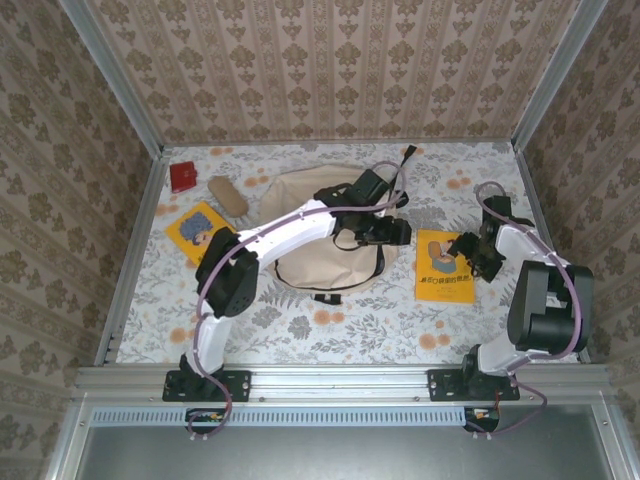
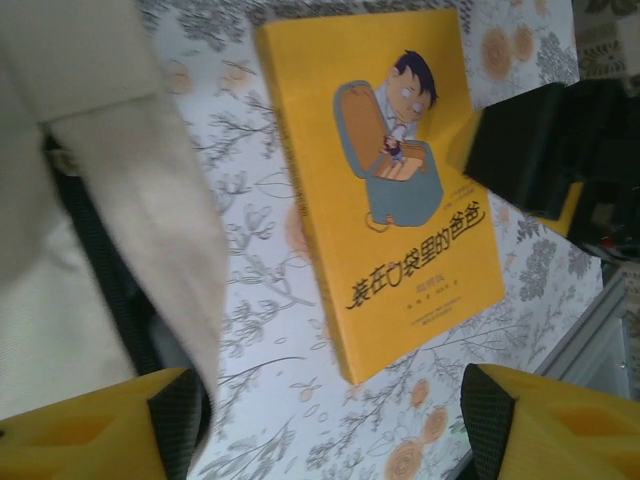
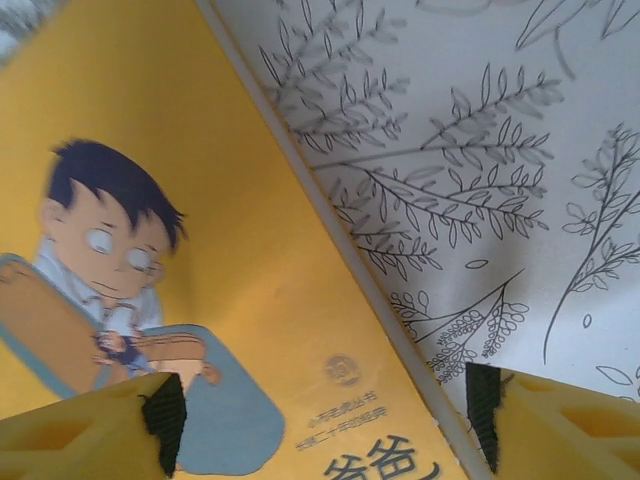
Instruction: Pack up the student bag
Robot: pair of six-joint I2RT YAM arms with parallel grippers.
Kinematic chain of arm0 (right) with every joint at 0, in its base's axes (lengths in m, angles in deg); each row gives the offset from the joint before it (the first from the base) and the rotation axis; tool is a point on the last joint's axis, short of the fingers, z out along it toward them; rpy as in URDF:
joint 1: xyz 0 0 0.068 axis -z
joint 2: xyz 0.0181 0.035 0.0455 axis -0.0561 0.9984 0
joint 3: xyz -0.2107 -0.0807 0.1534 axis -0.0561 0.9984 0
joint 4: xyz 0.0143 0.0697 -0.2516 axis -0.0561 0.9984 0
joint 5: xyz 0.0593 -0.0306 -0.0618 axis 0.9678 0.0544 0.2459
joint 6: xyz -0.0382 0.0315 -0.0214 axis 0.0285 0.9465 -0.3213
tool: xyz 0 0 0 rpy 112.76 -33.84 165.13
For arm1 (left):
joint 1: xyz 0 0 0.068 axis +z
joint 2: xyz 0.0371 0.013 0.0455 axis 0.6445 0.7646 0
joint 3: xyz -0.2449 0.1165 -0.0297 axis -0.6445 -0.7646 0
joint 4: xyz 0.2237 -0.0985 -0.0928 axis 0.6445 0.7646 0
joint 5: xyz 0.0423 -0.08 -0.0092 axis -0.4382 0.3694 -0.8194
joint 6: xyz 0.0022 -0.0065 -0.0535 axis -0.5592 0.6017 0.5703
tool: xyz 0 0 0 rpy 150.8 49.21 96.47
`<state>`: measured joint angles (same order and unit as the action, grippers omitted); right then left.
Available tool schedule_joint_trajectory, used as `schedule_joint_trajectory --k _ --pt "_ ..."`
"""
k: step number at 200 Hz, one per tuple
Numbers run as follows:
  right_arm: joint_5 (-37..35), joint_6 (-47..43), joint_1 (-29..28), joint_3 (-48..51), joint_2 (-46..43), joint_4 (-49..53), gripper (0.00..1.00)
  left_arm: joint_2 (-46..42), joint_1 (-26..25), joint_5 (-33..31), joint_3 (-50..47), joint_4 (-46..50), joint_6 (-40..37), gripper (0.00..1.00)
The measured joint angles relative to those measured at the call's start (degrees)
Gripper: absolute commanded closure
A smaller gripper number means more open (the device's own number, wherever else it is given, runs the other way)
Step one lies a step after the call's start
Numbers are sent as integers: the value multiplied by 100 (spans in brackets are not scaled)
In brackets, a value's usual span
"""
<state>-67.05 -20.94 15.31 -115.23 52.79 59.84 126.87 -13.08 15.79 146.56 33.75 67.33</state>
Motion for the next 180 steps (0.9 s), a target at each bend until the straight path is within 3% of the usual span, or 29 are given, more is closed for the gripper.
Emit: schedule_joint_trajectory --k 58,98,150,180 --pt "332 46 -251 457 -92 -142 47 579 -229 103 356 42 286 44" --pt "586 162 -809 643 -273 -144 49 929 -282 -55 544 151 424 48" --pt "616 157 -890 651 -278 -122 48 1429 -348 -450 807 553 496 44" --pt "619 146 -890 647 -278 -109 49 1537 -378 -503 920 625 509 53"
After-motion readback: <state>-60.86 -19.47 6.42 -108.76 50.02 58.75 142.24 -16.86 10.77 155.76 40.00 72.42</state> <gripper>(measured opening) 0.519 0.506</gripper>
